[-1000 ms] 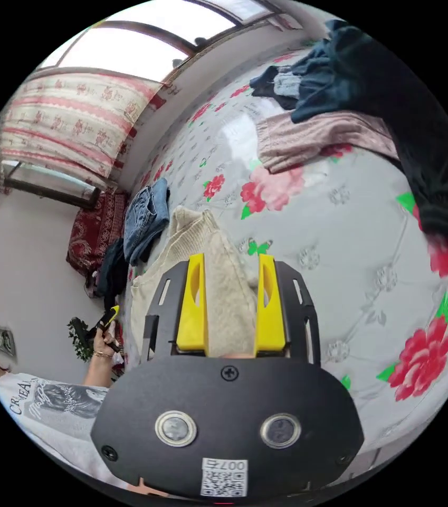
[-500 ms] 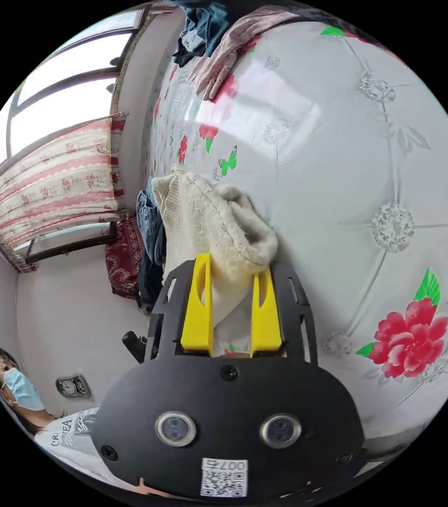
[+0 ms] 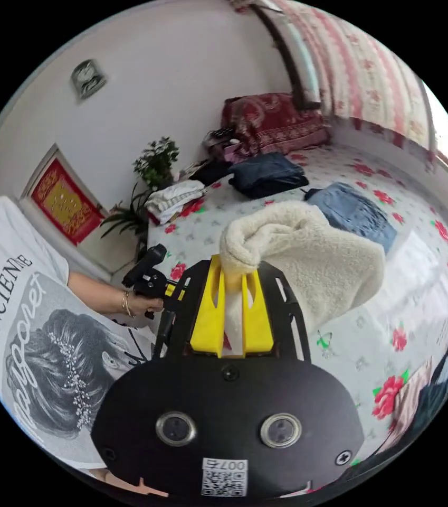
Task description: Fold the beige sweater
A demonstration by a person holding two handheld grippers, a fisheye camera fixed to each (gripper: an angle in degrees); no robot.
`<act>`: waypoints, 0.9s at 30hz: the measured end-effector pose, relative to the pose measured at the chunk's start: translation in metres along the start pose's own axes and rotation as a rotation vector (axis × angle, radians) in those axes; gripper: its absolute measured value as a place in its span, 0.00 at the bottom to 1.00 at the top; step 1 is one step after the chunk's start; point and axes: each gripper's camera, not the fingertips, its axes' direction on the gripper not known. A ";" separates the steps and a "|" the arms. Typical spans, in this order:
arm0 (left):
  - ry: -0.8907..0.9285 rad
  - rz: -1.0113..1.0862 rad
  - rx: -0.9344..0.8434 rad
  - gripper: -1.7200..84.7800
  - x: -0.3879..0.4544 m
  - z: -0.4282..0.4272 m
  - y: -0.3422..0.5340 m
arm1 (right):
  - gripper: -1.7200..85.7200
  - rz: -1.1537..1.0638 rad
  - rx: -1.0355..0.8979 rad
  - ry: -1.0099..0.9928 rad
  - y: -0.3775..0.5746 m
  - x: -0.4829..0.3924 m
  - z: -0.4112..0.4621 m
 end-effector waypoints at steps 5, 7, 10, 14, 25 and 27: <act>0.022 -0.211 0.025 0.03 -0.079 -0.021 0.046 | 0.09 0.161 -0.395 -0.253 0.008 0.026 0.229; 0.061 -0.273 0.020 0.05 -0.101 -0.023 0.056 | 0.11 0.310 -0.248 -0.404 0.029 0.056 0.241; 0.115 -0.303 0.050 0.08 -0.125 -0.030 0.065 | 0.13 0.301 -0.248 -0.460 0.030 0.062 0.212; 0.190 -0.334 0.115 0.11 -0.166 -0.045 0.063 | 0.14 0.379 0.029 -0.503 0.059 0.099 0.115; 0.521 -0.226 0.072 0.22 -0.264 -0.023 -0.038 | 0.19 1.019 0.218 -0.511 0.230 0.268 0.058; 0.564 -0.124 -0.045 0.22 -0.248 0.014 -0.070 | 0.19 1.015 0.184 -0.547 0.227 0.279 0.080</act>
